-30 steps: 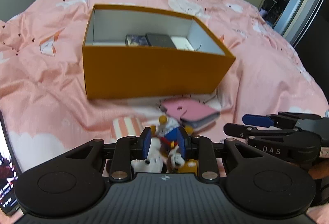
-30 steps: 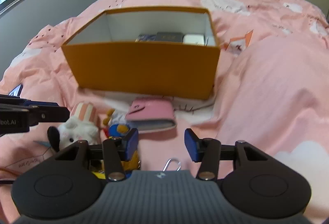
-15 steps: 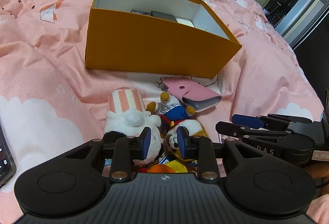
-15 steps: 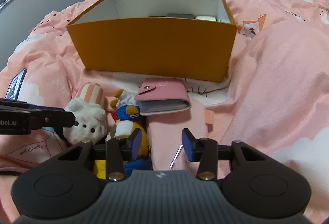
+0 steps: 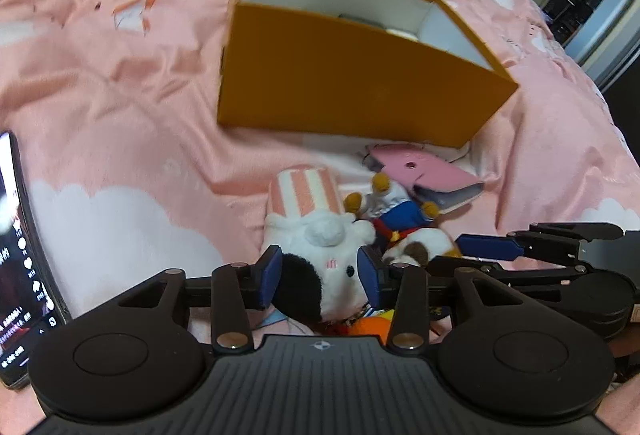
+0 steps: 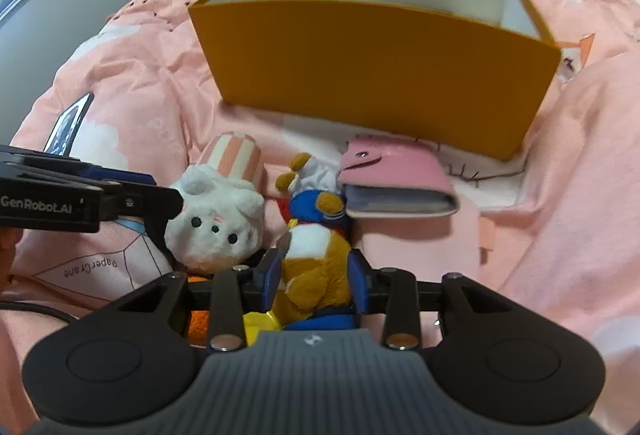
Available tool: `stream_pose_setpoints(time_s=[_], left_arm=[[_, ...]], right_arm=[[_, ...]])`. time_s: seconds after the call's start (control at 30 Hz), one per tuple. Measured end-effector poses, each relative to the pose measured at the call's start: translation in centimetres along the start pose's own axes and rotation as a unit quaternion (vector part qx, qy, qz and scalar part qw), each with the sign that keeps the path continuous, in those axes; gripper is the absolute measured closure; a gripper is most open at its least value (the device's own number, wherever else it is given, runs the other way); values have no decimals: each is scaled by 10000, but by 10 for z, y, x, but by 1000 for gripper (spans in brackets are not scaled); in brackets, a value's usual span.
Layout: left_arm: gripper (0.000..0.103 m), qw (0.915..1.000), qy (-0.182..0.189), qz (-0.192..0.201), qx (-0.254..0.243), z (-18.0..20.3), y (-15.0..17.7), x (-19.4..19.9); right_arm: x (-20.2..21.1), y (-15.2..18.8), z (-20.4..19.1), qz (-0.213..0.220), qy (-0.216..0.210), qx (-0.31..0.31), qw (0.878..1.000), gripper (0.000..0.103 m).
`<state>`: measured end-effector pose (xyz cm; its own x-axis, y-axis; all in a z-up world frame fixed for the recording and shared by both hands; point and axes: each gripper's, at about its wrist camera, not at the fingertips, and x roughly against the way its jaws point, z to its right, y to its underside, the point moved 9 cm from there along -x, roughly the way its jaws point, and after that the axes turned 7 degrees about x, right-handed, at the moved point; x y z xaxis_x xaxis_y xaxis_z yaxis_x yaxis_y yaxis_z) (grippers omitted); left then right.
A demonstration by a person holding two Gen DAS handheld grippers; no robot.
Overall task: Organize objects
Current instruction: 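Reach both grippers down toward the plush toys beside the box, then grasp the striped-hat white plush with the left gripper while the right grasps the duck plush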
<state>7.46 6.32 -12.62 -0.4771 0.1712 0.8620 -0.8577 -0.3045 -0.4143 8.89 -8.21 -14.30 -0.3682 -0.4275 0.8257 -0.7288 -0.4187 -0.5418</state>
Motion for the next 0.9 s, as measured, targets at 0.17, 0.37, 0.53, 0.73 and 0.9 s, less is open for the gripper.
stream_pose_setpoints(time_s=[0.17,0.37,0.53,0.73,0.9], left_arm=[[46,9994,98,-205,249,-13,3,-15],[36,9982,385,-326,338,-12,3,-29],[32,9964,613,-467,343,-9,3,-40],[32,9961,631,-523,324,-7,3,-48],[38,9961,662,-504,298,-5,3,-46]], right_arm=[[-13,-2,-3,-127,2,124,9998,56],[-30,1,-3,-383,-153,51,9991,51],[-37,1,-3,-479,-266,-3,9985,50],[-41,1,-3,-515,-338,-78,9981,49],[-41,1,-3,-503,-345,-81,9981,51]])
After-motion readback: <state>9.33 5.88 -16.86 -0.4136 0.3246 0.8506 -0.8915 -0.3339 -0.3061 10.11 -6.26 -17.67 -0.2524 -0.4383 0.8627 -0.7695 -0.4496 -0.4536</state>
